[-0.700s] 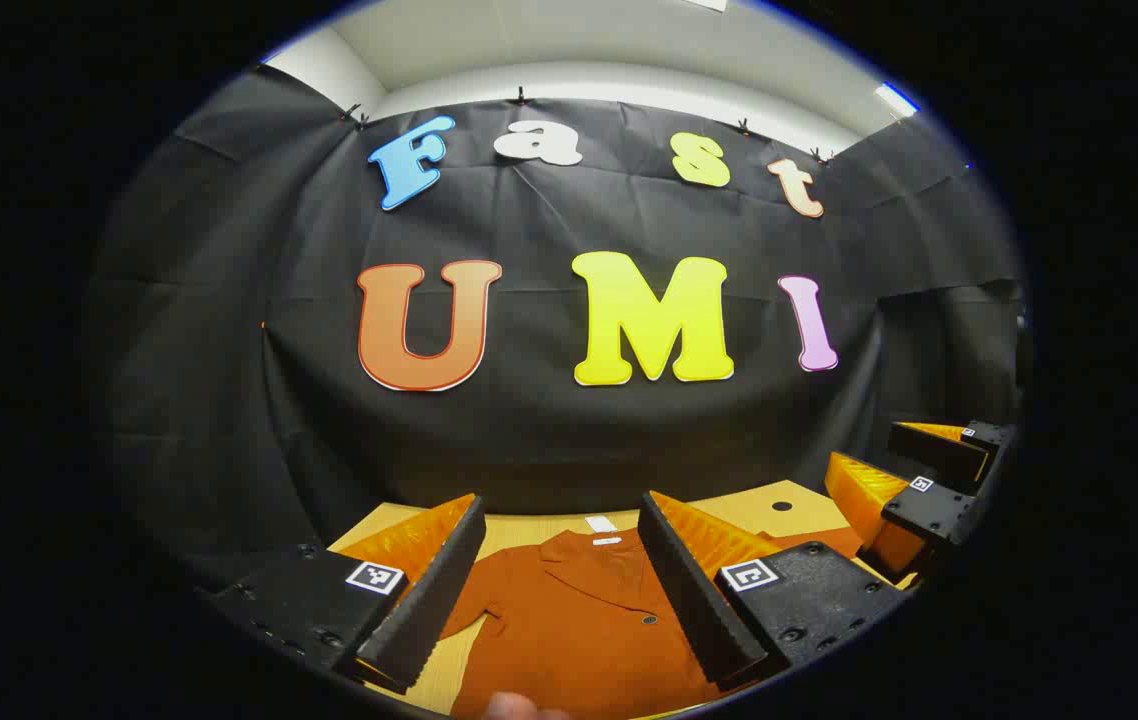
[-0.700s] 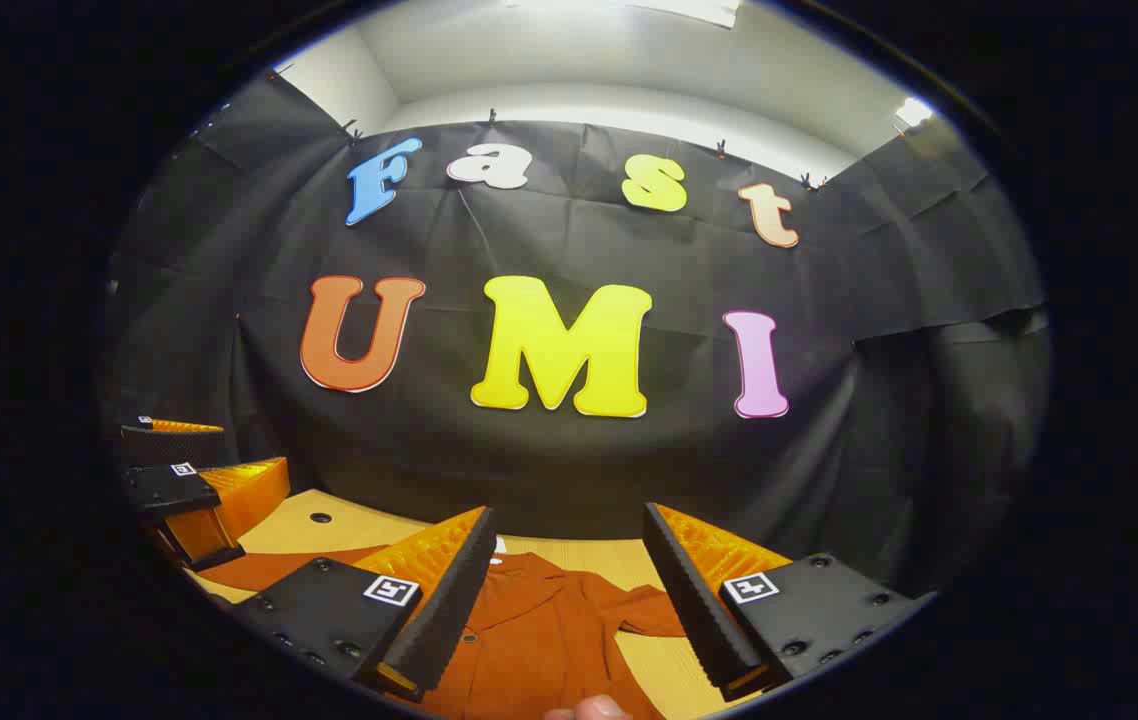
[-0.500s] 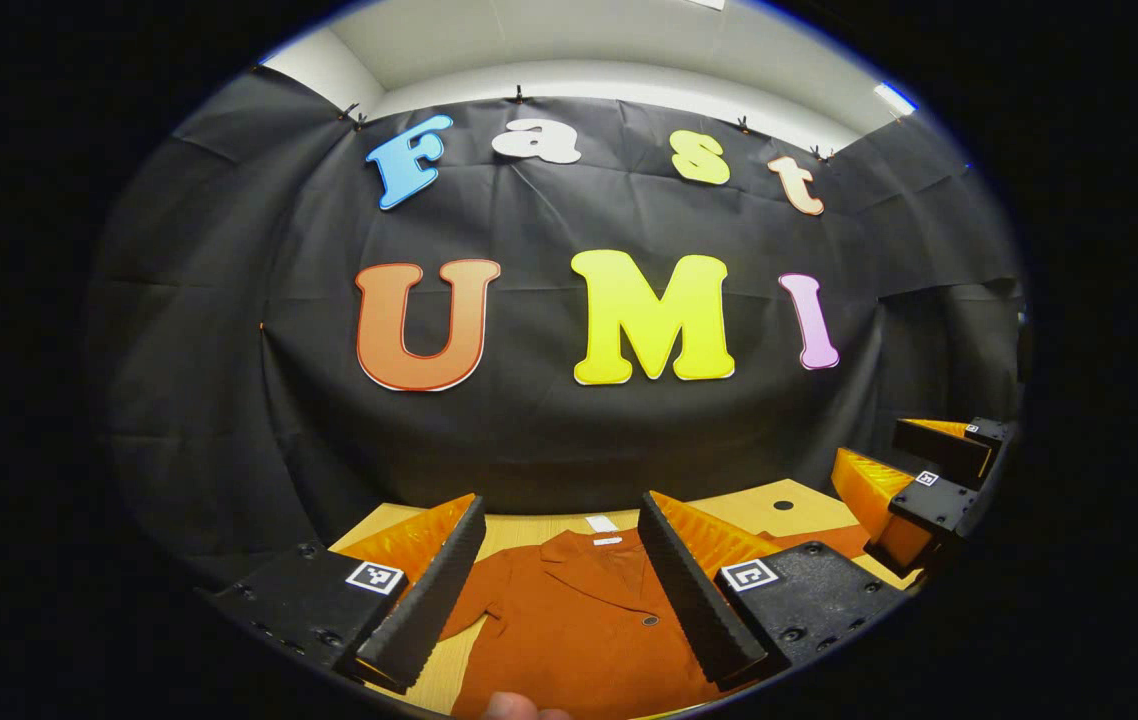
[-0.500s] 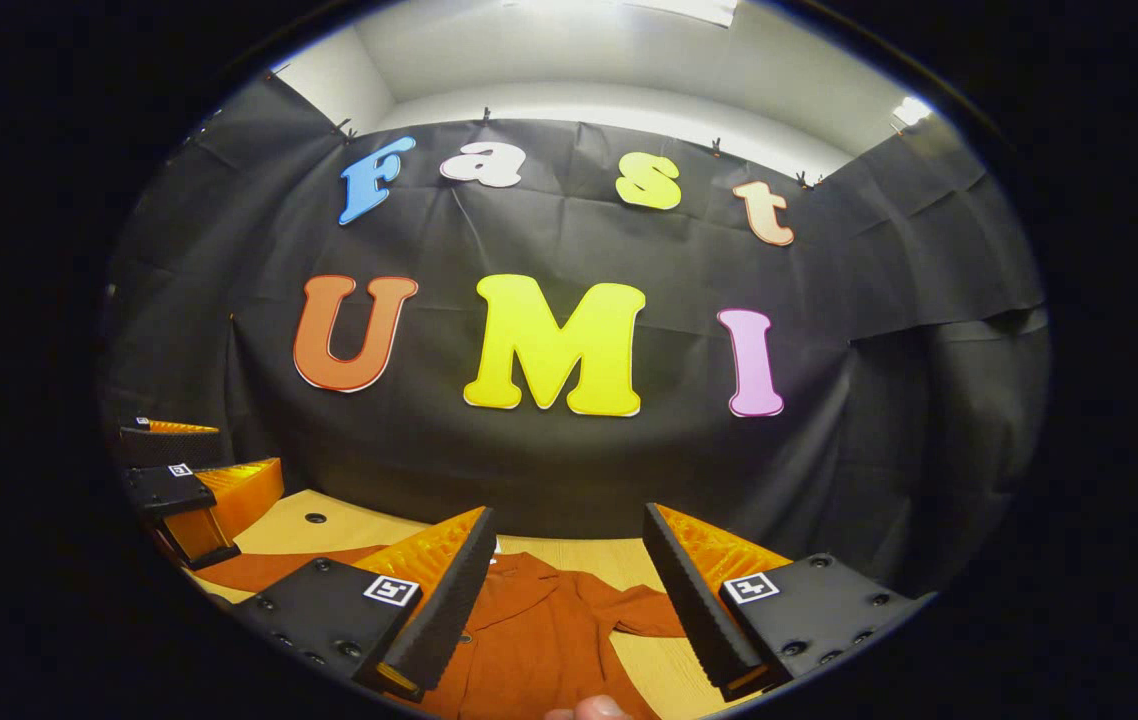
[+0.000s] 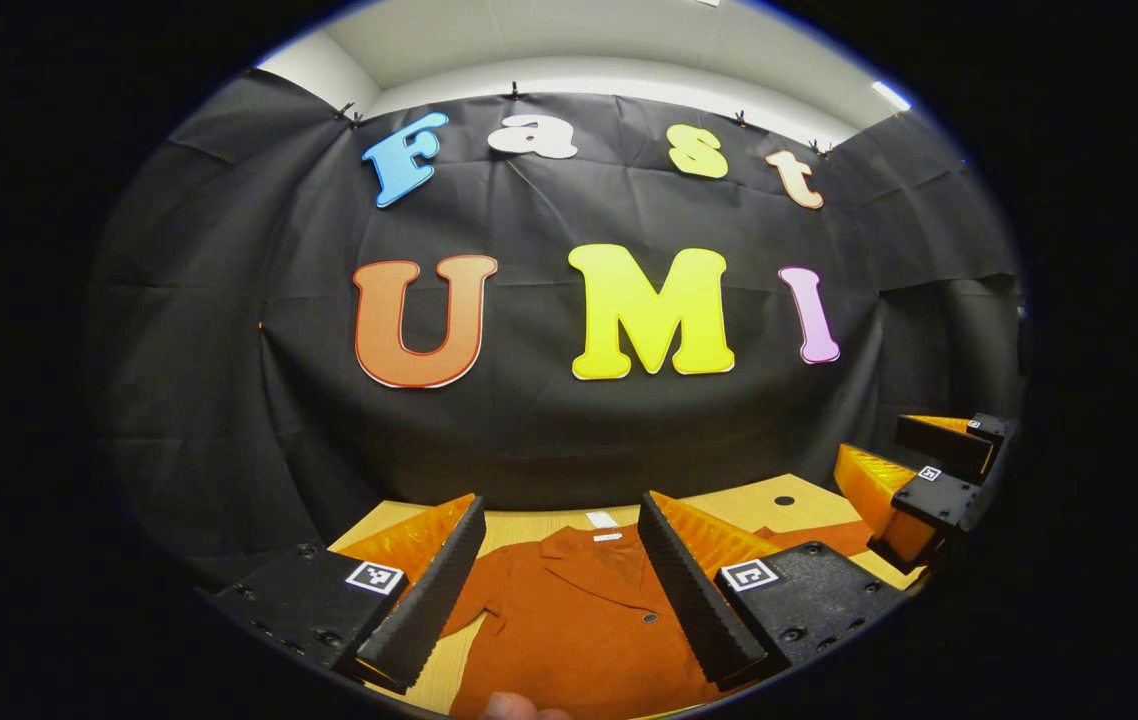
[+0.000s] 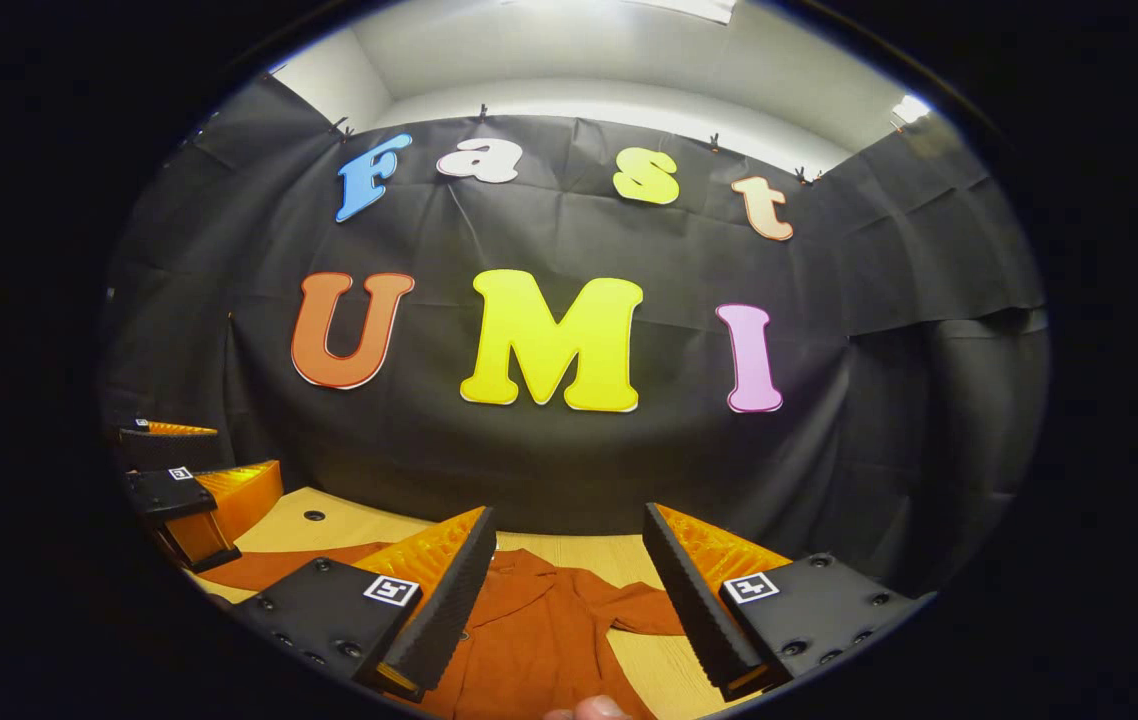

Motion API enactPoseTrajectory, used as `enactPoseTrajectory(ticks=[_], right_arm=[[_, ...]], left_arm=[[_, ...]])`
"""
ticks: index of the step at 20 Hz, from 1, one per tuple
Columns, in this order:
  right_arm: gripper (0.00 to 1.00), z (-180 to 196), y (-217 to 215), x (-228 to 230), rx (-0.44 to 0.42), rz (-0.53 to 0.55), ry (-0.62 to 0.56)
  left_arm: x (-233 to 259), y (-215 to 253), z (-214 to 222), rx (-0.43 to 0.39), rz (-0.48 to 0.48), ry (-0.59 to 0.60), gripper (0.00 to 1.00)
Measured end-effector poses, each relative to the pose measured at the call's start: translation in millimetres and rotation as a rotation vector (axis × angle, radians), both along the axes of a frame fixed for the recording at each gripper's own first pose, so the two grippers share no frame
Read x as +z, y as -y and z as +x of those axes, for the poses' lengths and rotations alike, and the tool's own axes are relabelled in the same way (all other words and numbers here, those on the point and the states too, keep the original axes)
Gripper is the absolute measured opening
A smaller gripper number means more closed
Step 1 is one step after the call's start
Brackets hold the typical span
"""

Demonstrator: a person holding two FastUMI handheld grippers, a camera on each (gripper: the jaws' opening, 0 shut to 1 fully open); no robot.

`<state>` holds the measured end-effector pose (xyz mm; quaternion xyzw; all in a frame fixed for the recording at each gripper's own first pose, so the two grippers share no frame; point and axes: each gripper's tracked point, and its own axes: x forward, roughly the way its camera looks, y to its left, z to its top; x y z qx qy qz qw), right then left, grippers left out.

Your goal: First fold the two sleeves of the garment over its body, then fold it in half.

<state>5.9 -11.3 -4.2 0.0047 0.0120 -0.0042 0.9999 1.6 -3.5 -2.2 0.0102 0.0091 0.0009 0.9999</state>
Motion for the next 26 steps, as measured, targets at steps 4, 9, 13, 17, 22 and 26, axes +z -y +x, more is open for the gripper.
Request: enactPoseTrajectory(ticks=[4,9,13,17,22,26], right_arm=[[0.94,5,1,0,0.001,0.008,0.004],[0.94,13,2,-5,0.014,-0.005,-0.005],[0.94,11,10,-4,-0.015,-0.004,-0.001],[0.94,12,11,-3,-0.007,0.014,0.004],[0.94,19,11,-9,0.020,0.020,-0.015],[0.94,24,15,-7,0.042,0.034,-0.015]], left_arm=[[-1,5,3,-0.004,0.009,-0.005,0.99],[2,6,8,0.006,-0.008,0.000,0.99],[-3,4,8,0.019,-0.006,-0.001,0.99],[-11,2,6,0.031,-0.007,-0.024,0.99],[-11,4,7,0.053,-0.001,-0.029,0.99],[-11,9,9,0.063,0.001,-0.034,0.99]])
